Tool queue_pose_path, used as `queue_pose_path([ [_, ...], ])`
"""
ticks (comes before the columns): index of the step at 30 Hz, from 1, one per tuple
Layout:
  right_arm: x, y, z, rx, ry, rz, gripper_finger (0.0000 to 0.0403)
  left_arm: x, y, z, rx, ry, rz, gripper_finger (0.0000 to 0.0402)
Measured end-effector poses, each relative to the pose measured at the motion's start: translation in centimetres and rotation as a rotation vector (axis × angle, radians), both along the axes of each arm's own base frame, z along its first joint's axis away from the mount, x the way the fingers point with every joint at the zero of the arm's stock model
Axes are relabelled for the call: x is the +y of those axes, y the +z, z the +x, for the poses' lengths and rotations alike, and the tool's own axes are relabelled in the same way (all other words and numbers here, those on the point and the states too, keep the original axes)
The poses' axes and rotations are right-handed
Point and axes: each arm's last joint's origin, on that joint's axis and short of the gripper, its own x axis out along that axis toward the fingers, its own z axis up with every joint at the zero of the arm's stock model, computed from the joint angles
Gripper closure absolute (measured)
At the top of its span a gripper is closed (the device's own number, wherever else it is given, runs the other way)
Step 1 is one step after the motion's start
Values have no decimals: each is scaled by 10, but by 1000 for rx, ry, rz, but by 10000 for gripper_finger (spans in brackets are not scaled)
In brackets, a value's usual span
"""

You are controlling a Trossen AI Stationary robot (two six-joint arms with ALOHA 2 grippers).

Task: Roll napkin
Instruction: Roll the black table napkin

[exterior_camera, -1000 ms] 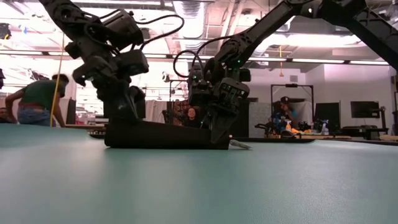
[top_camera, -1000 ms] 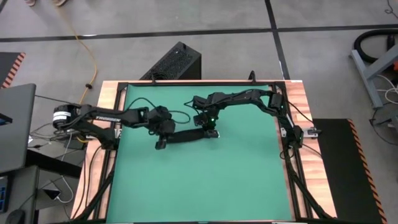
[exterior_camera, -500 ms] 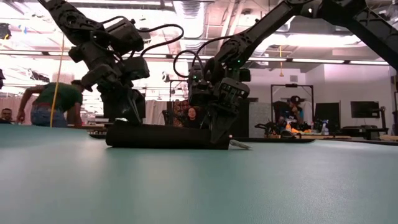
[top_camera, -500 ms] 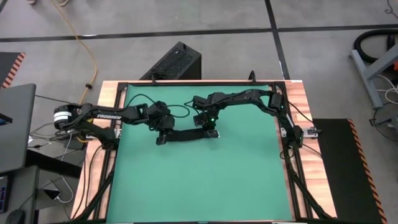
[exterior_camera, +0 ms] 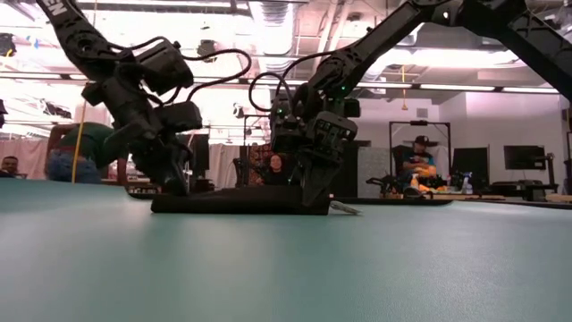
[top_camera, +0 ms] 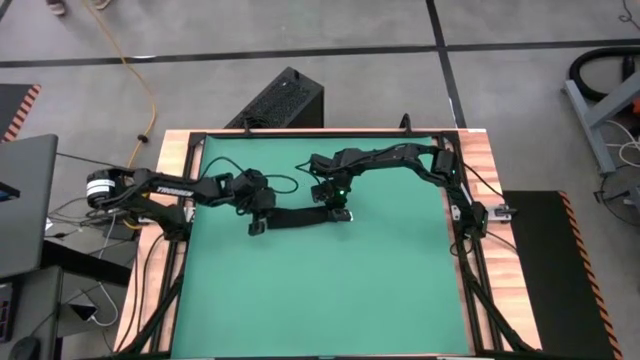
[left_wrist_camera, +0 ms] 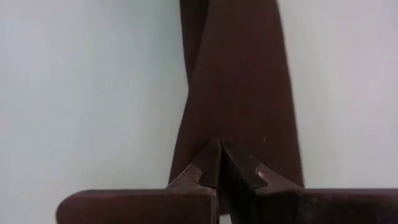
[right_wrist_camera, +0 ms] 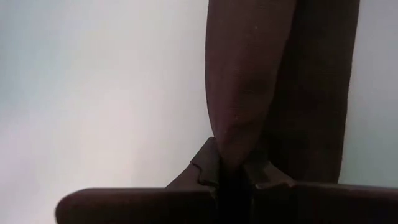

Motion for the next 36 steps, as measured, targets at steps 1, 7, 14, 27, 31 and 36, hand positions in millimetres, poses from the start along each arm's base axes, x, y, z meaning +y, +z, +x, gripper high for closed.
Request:
queue_pose_path([
  [1,0,0,0,2,0,1,373,0,-2,-2,1,5,5,401],
  [7,0,0,0,14,-26,9,371,4,-15,-13,-32,67,-10,401],
  [14,-1,4,2,23,-54,11,295,5,-18,-17,-27,80,-28,401],
  [27,-12,35,11,30,-69,-91,270,4,-23,-22,25,72,-21,401],
  [31,-21,43,12,6,-90,-99,267,2,-28,-27,19,79,-24,401],
  [36,-36,51,12,-36,-104,-125,267,0,-33,-32,14,93,-34,401],
])
